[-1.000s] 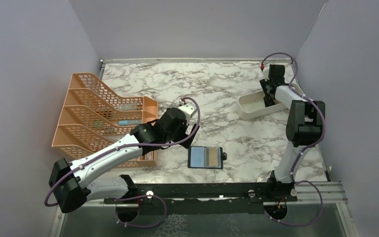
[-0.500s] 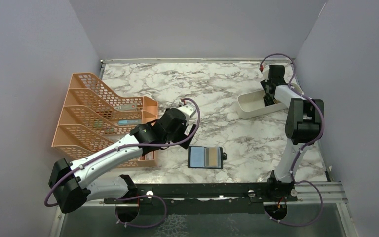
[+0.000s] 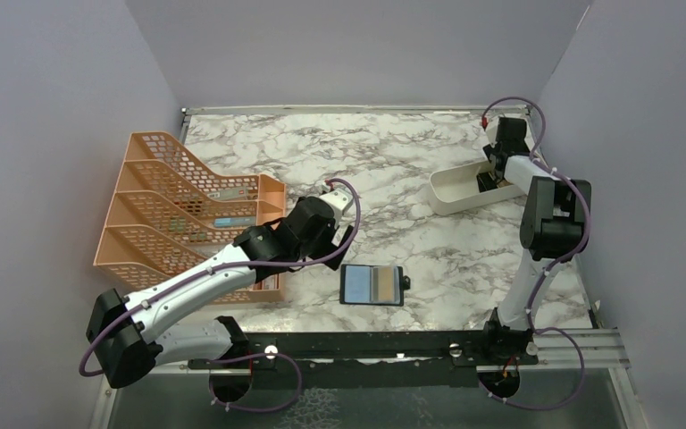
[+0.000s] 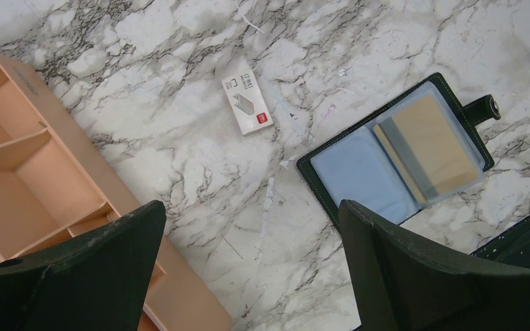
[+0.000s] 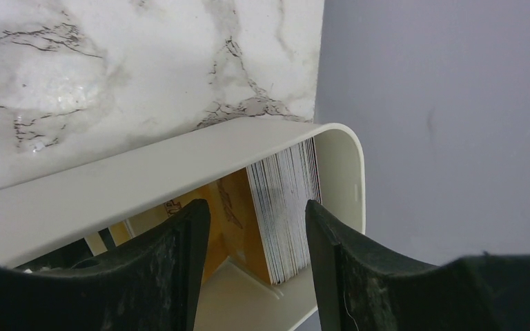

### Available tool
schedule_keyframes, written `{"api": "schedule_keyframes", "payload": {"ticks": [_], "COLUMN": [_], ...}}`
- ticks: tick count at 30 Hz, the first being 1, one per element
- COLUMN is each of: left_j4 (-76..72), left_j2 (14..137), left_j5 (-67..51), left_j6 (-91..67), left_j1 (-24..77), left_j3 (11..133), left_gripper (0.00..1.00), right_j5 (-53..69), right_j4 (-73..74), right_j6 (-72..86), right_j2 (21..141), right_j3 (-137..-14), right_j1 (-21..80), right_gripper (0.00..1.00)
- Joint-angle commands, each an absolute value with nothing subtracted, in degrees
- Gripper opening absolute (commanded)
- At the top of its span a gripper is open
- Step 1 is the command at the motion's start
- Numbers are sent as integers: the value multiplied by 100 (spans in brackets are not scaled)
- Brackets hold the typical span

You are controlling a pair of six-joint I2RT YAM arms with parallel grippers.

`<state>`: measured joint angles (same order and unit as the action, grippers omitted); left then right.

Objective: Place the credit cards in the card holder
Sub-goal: Pick up the credit card from the storage box.

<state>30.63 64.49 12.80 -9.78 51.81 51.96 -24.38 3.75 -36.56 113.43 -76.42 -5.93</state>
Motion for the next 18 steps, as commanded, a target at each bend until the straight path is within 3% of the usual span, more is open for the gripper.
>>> {"api": "schedule_keyframes", "payload": {"ticks": [1, 8, 18], "left_j4": [3071, 3069, 3068], "left_j2": [6306, 6302, 6293], "left_j5": [1424, 1415, 1389], "left_j6": [-923, -923, -951], "left_j1": [5165, 5167, 5162], "left_j3": [5177, 5186, 5169], "left_gripper": [99, 99, 99], "right_j5": [-2572, -2633, -3003], "right_j4": [142, 66, -230], "right_j6": [-3809, -3947, -4043], "right_j2": [11533, 11652, 11357], "right_j3": [-7544, -7519, -7444], "right_j1": [-691, -712, -712], "right_gripper": [57, 54, 37]}}
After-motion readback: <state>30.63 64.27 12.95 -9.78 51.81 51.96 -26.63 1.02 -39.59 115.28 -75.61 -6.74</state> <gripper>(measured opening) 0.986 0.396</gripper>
